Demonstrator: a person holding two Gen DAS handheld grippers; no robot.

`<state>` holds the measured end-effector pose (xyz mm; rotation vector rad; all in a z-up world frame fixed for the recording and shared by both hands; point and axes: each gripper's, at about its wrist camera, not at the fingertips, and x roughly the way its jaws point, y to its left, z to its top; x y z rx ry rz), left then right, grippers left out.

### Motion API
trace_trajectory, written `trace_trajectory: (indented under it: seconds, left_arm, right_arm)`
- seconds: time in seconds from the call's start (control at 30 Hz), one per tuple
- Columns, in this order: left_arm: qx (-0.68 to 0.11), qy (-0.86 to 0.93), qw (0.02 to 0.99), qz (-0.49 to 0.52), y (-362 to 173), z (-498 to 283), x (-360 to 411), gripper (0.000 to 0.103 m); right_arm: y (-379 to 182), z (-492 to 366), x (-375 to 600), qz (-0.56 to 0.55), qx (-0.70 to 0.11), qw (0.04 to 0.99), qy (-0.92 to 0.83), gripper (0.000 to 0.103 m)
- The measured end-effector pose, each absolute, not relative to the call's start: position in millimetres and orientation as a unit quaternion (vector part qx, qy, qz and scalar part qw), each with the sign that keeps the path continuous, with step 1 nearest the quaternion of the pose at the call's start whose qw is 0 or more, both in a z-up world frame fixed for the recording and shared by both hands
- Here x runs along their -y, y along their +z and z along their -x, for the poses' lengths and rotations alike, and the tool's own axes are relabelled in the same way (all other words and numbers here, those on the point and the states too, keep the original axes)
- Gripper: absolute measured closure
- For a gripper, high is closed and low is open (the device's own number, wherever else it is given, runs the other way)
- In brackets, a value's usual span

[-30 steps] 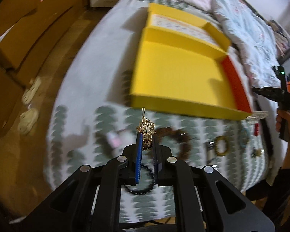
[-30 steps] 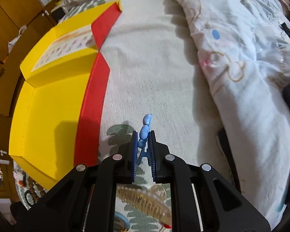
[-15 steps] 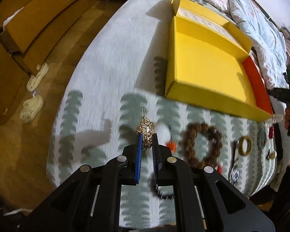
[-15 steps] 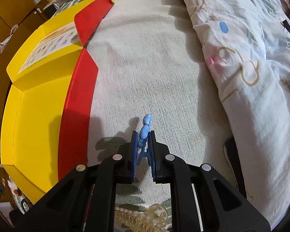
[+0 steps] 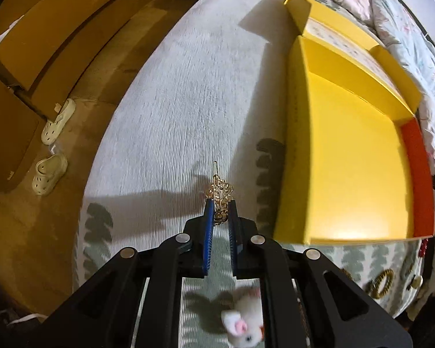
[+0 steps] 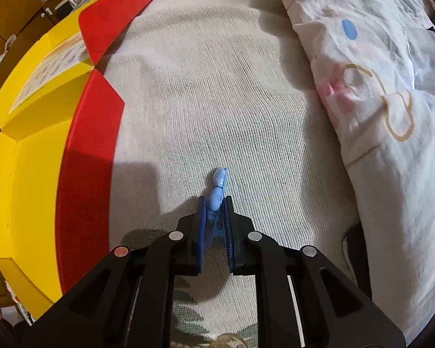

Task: Organize jewelry
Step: 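Lower gold brooch and blue figure clip onto the bedspread and open both tools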

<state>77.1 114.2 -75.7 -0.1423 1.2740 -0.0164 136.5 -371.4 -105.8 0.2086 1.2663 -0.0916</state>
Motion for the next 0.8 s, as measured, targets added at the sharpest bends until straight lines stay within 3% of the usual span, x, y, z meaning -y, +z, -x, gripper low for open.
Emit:
trace_trajectory:
  seconds: [0.33,0.47,0.6,0.8]
  left_arm:
    - [-0.603,0.000,0.796,0.054,-84.5,-79.1,-111.1,0.092]
    - [-0.600,0.007,0.798,0.054,-81.8,-78.4,-110.3,0.069]
    - [-0.590,0.005,0.805,0.066,-74.9,-77.4,-114.4,0.056]
    - [-0.551,0.000,0.830,0.088,-50.1,-69.8,-117.1,0.047]
  right_arm:
    - [-105.7,-138.8,368.3,-0.097,-0.591,0.800,-0.046,0.090]
    - [-102.1,-136.5,361.7,-0.093,-0.591,0.800,-0.048,0.085]
    - [-94.8,-130.7,359.1,-0.090,-0.589,0.801,-0.052,0.082]
    - [-64.8,-114.2,353.6,-0.085,-0.570,0.815,-0.056,0.077]
